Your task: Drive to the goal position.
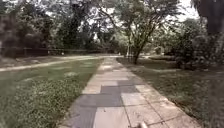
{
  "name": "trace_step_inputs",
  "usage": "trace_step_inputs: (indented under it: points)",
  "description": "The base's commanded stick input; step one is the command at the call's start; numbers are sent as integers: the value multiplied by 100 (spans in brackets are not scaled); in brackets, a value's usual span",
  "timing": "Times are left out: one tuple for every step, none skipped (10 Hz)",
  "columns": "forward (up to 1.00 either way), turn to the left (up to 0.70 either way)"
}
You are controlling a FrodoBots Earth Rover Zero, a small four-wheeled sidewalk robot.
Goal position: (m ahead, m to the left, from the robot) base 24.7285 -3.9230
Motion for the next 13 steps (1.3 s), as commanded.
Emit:
trace_step_inputs:
  points:
    - [100,0]
    - [100,0]
    - [100,0]
    - [100,0]
    - [100,0]
    - [100,0]
    - [100,0]
    - [100,0]
    - [100,1]
    - [100,1]
    - [100,0]
    - [100,0]
    - [100,-6]
